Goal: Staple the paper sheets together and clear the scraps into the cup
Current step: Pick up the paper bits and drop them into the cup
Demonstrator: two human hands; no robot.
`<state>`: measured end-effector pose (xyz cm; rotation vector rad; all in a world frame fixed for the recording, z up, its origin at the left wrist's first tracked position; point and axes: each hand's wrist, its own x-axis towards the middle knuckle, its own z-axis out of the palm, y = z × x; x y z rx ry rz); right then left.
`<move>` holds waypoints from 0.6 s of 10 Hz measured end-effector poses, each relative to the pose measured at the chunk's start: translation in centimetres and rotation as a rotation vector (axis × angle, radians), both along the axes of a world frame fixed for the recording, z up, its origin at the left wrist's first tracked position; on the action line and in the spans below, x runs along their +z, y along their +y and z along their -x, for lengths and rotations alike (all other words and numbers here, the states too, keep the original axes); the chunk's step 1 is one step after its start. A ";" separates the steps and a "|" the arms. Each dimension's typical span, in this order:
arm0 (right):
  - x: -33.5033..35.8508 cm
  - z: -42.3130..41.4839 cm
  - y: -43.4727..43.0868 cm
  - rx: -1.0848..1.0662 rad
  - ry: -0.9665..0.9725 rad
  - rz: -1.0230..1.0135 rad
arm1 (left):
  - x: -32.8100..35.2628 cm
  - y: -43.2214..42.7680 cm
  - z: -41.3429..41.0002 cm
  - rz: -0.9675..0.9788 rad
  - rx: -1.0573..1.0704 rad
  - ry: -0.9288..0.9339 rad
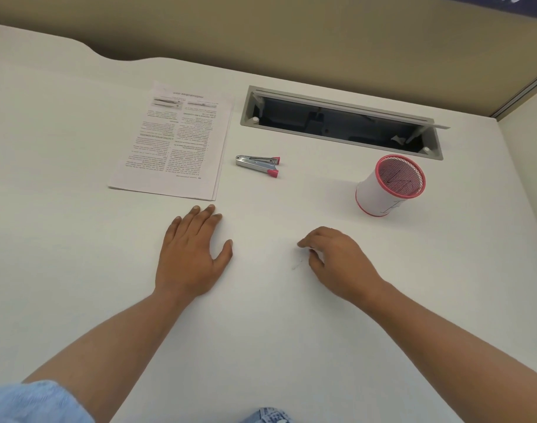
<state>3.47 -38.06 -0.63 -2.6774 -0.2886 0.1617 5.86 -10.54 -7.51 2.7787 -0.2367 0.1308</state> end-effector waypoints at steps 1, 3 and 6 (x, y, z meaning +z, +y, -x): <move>0.1 0.0 1.0 0.012 0.123 0.084 | 0.1 0.0 0.0 0.001 -0.001 0.001; 0.7 0.3 2.9 -0.003 0.241 0.184 | 0.1 0.0 0.0 -0.001 -0.004 0.004; -0.2 1.2 4.3 -0.048 0.167 0.287 | 0.0 0.1 0.0 -0.002 -0.004 0.018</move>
